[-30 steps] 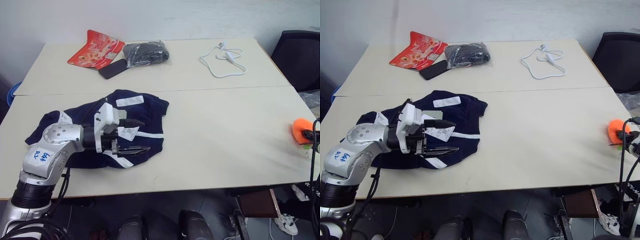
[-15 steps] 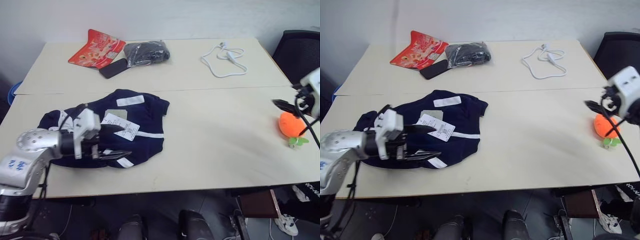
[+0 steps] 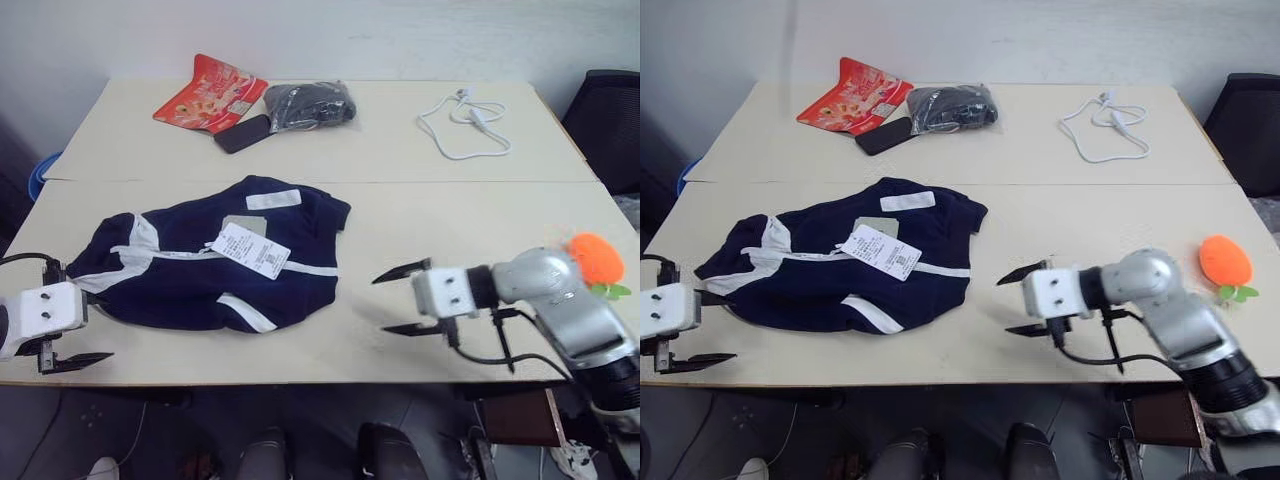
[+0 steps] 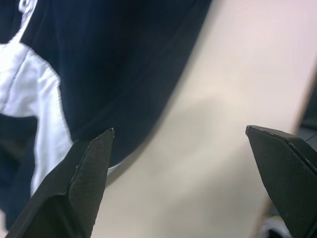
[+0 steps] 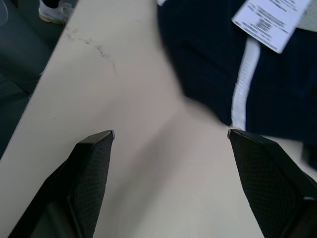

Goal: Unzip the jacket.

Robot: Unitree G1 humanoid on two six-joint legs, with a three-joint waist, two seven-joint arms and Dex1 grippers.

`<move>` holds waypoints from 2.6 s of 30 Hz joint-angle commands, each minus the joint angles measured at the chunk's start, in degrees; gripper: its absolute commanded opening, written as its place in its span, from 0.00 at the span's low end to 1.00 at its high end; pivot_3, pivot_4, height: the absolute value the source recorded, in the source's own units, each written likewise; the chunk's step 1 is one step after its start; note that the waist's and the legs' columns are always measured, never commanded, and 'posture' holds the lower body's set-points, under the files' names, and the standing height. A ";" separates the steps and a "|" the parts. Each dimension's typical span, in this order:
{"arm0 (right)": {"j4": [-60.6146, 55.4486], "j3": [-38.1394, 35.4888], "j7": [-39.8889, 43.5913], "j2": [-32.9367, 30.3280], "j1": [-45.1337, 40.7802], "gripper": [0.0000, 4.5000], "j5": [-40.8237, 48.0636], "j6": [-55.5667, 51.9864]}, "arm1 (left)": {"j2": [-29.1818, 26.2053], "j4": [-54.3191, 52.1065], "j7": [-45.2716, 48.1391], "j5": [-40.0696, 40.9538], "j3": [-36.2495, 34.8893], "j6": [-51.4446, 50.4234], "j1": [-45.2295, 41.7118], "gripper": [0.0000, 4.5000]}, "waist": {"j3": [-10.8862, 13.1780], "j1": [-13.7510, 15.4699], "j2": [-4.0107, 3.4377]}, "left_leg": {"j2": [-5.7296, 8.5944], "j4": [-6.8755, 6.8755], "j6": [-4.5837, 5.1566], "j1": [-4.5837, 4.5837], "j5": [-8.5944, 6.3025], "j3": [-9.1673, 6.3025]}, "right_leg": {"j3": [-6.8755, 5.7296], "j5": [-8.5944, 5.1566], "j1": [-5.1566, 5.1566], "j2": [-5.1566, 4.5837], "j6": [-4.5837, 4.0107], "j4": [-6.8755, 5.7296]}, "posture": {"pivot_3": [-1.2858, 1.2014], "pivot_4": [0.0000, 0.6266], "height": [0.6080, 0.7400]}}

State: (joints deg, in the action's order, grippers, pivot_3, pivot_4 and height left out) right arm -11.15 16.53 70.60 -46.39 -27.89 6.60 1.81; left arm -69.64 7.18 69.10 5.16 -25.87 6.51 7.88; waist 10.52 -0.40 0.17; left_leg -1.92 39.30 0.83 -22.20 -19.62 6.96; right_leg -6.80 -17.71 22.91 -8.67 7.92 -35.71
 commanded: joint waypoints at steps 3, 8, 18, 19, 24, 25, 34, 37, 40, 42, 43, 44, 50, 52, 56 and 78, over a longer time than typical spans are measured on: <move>6.63 5.19 -5.26 9.72 -3.50 0.86 -6.83 7.18 | 0.87 6.94 -5.72 -3.62 4.43 6.77 -5.94 1.00 | 0.01 -0.55 0.03 | -0.03 -0.01 -0.01 -0.02 0.00 0.11 | 0.00 -0.01 0.11 0.01 -0.01 -0.09 | 0.52 0.24 1.00; 14.55 9.37 -9.79 19.32 -7.22 0.86 -11.48 11.26 | 1.34 12.60 -7.96 -5.89 9.64 10.39 -10.80 1.00 | -0.02 -1.42 0.08 | -0.07 -0.04 -0.05 -0.03 0.02 0.17 | -0.08 -0.01 0.26 0.01 -0.01 -0.21 | 0.52 0.24 1.00; 29.67 11.53 -16.60 28.90 -13.20 0.73 -17.98 13.43 | 1.41 18.29 -8.39 -5.75 14.09 13.10 -15.96 0.75 | -0.03 -1.60 0.09 | -0.14 -0.06 -0.14 0.03 0.08 0.32 | -0.09 -0.01 0.39 0.01 -0.01 -0.41 | 0.52 0.24 1.00; 30.71 11.39 -16.58 28.94 -13.59 0.66 -18.11 13.80 | 1.40 18.24 -8.08 -5.37 14.15 13.09 -15.88 0.68 | -0.03 -1.64 0.09 | -0.14 -0.06 -0.14 0.03 0.08 0.32 | -0.09 -0.01 0.39 0.01 -0.01 -0.41 | 0.52 0.24 1.00; 32.02 10.82 -14.46 27.30 -13.88 0.29 -17.45 14.94 | 1.44 17.83 -7.67 -4.37 14.38 13.10 -15.67 0.35 | -0.04 -1.71 0.10 | -0.15 -0.06 -0.15 0.03 0.08 0.33 | -0.09 -0.01 0.40 0.01 -0.01 -0.43 | 0.52 0.24 1.00; 31.87 10.71 -14.05 26.83 -13.74 0.21 -17.24 15.16 | 1.48 17.57 -7.69 -4.23 14.36 13.03 -15.54 0.27 | -0.04 -1.71 0.10 | -0.15 -0.06 -0.15 0.03 0.08 0.33 | -0.09 -0.01 0.40 0.01 -0.01 -0.43 | 0.52 0.24 1.00; 30.48 5.75 -5.68 11.90 -11.03 0.00 -12.95 17.01 | 6.67 3.68 -7.39 -0.36 17.55 3.69 -16.19 0.00 | -0.05 -0.56 0.12 | -0.05 -0.01 -0.10 0.01 0.07 0.25 | -0.09 0.00 0.32 -0.09 -0.01 -0.39 | 0.52 0.24 1.00; 28.21 2.36 -2.47 4.30 -8.35 0.00 -10.01 15.84 | 10.67 -5.86 -7.84 0.16 21.42 -2.28 -18.04 0.00 | -0.05 0.63 0.12 | 0.02 0.18 0.04 0.01 0.00 0.14 | -0.11 0.00 0.11 -0.16 -0.01 -0.33 | 0.52 0.24 1.00; 26.91 -0.42 -0.42 -2.29 -5.09 0.00 -8.58 15.77 | 14.17 -11.01 -8.19 -1.45 25.77 -4.78 -20.78 0.00 | -0.05 1.32 0.13 | 0.02 0.47 0.14 0.01 -0.11 -0.01 | -0.17 0.00 -0.16 -0.16 0.00 -0.27 | 0.52 0.24 1.00; 25.93 -2.61 0.87 -6.48 -2.44 0.00 -7.38 15.18 | 17.37 -12.81 -8.64 -2.94 29.57 -5.78 -23.84 0.00 | -0.06 1.41 0.12 | 0.02 0.56 0.15 0.02 -0.14 -0.01 | -0.18 0.00 -0.22 -0.16 0.00 -0.27 | 0.52 0.24 1.00; 25.28 -3.97 1.49 -8.63 -0.83 0.00 -6.52 14.47 | 19.73 -13.19 -9.19 -3.92 31.92 -6.64 -26.20 0.00 | -0.07 1.68 0.09 | 0.02 0.58 0.15 0.02 -0.14 -0.01 | -0.17 0.00 -0.23 -0.15 0.00 -0.28 | 0.52 0.24 1.00; 24.61 -5.04 1.89 -10.21 0.50 0.00 -5.78 13.79 | 21.60 -13.25 -9.59 -4.70 33.62 -7.33 -28.08 0.00 | -0.08 1.98 0.05 | 0.04 0.61 0.14 0.02 -0.15 -0.05 | -0.19 0.00 -0.25 -0.15 0.01 -0.29 | 0.52 0.24 1.00; 20.53 -12.41 4.03 -19.31 11.48 0.00 -1.89 10.29 | 31.45 -7.38 -10.53 -9.25 42.06 -5.09 -37.47 0.00 | -0.11 2.04 0.06 | 0.04 0.73 0.21 0.00 -0.21 -0.11 | -0.31 0.03 -0.37 -0.14 0.05 -0.22 | 0.52 0.24 1.00; 18.75 -14.43 4.06 -20.72 14.67 0.00 -0.76 9.49 | 33.64 -5.70 -10.80 -10.25 43.49 -4.10 -39.06 0.00 | -0.11 2.01 0.06 | 0.05 0.74 0.22 0.00 -0.21 -0.11 | -0.31 0.03 -0.38 -0.15 0.06 -0.20 | 0.52 0.24 1.00; 13.14 -16.42 1.82 -18.14 16.45 0.00 1.96 5.13 | 32.24 -7.37 -9.51 -11.28 43.91 -3.75 -37.79 0.00 | -0.11 1.29 0.08 | 0.01 0.71 0.22 0.04 -0.21 -0.09 | -0.29 0.03 -0.37 -0.12 0.06 -0.20 | 0.52 0.24 1.00; 13.88 -15.22 2.64 -14.33 13.56 0.56 0.60 4.60 | 24.55 -21.20 -14.89 -6.98 33.91 -19.42 -22.15 0.50 | -0.14 0.38 0.04 | -0.18 0.70 0.14 0.12 -0.22 -0.11 | -0.21 0.03 -0.39 -0.02 0.04 -0.20 | 0.52 0.24 1.00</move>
State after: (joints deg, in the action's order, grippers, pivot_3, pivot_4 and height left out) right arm 4.38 3.77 72.59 -58.81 -14.72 6.06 7.01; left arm -44.78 -14.44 54.20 -2.33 8.90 -11.13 -15.47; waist 10.38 -0.02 0.20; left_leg -2.09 40.00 0.97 -22.08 -19.84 6.85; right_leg -7.01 -17.68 22.52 -8.68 7.96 -35.91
